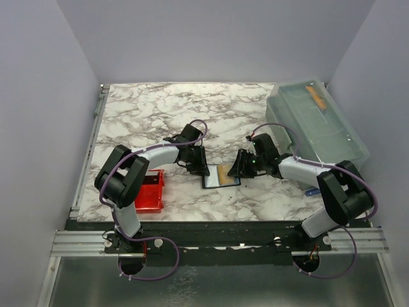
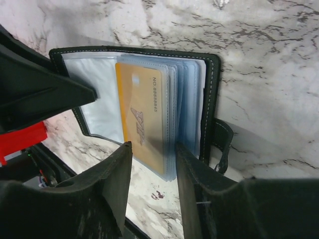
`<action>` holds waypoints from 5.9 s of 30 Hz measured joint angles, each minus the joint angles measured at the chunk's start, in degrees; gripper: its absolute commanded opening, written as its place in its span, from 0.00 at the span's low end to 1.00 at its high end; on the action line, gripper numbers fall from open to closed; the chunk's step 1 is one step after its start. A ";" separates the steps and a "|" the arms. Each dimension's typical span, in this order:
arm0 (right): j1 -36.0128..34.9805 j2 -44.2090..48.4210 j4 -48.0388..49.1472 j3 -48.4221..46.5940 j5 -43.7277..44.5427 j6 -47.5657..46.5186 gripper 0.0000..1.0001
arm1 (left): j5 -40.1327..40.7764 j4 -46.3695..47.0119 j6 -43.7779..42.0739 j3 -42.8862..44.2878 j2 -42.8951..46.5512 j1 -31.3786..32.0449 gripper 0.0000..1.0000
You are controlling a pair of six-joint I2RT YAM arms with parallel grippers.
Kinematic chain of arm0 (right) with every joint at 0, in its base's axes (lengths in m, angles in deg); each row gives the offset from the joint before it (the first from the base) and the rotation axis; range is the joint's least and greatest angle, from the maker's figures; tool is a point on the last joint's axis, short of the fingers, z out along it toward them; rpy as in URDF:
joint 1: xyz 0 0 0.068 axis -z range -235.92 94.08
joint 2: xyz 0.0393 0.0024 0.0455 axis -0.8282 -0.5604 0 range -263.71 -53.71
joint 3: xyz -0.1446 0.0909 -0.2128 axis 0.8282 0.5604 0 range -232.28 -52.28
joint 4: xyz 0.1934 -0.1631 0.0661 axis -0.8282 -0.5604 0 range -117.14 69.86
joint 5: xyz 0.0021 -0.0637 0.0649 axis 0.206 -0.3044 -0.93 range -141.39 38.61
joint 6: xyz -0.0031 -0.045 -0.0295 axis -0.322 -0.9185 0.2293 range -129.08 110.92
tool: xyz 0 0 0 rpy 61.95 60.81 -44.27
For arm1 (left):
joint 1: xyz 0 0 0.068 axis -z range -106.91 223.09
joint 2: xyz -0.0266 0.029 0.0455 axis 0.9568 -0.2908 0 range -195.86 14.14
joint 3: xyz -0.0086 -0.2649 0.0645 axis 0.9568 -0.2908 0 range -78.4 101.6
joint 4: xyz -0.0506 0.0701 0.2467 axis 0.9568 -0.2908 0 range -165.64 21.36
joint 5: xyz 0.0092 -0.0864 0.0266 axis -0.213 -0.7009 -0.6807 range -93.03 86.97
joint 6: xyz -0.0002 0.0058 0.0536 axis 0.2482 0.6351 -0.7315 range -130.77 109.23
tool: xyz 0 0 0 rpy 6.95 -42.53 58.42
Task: Put the credit cards into the card holder
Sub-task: Turn over the card slot in the card holder, then pick up the credit card from the storage box.
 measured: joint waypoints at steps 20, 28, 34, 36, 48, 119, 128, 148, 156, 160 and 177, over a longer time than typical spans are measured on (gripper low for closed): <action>-0.94 0.59 8.94 0.42 -10.75 4.50 0.39 | -0.39 0.02 0.02 1.07 -0.90 0.68 0.30; -2.12 -1.42 11.08 0.24 -13.03 5.40 0.40 | -1.46 0.02 0.02 1.07 -0.90 0.79 0.38; -3.04 -3.21 12.37 -0.46 -13.81 5.81 0.43 | -2.19 0.31 0.00 1.07 -0.87 0.79 0.42; -3.15 -3.96 12.96 -0.50 -14.23 5.97 0.45 | -2.47 0.33 0.00 1.07 -0.87 0.79 0.44; -3.50 -5.55 13.55 -1.57 -14.23 5.90 0.49 | -3.37 0.74 0.00 0.94 -0.61 0.79 0.54; -7.39 -5.01 -10.03 -9.62 14.75 -4.57 0.41 | -1.38 -13.88 -3.19 1.86 21.84 -4.17 0.80; -7.50 -1.29 -14.19 -10.84 19.34 -9.35 0.62 | 7.65 -27.02 5.22 1.92 32.09 -27.32 0.86; -7.50 15.37 -10.25 -8.35 21.77 -11.02 0.98 | 21.35 -29.42 29.31 -11.80 41.99 -30.14 0.92; -7.50 15.37 -10.12 -7.78 21.22 -10.95 0.97 | 21.16 -21.73 30.99 -18.23 38.10 -30.14 0.93; -7.50 15.34 -10.01 -7.08 20.50 -10.78 0.97 | 21.11 -18.56 31.98 -19.12 37.62 -30.14 0.92; -7.50 13.16 -9.86 -6.69 18.78 -9.55 0.97 | 21.16 -13.07 36.24 -20.76 36.02 -30.14 0.76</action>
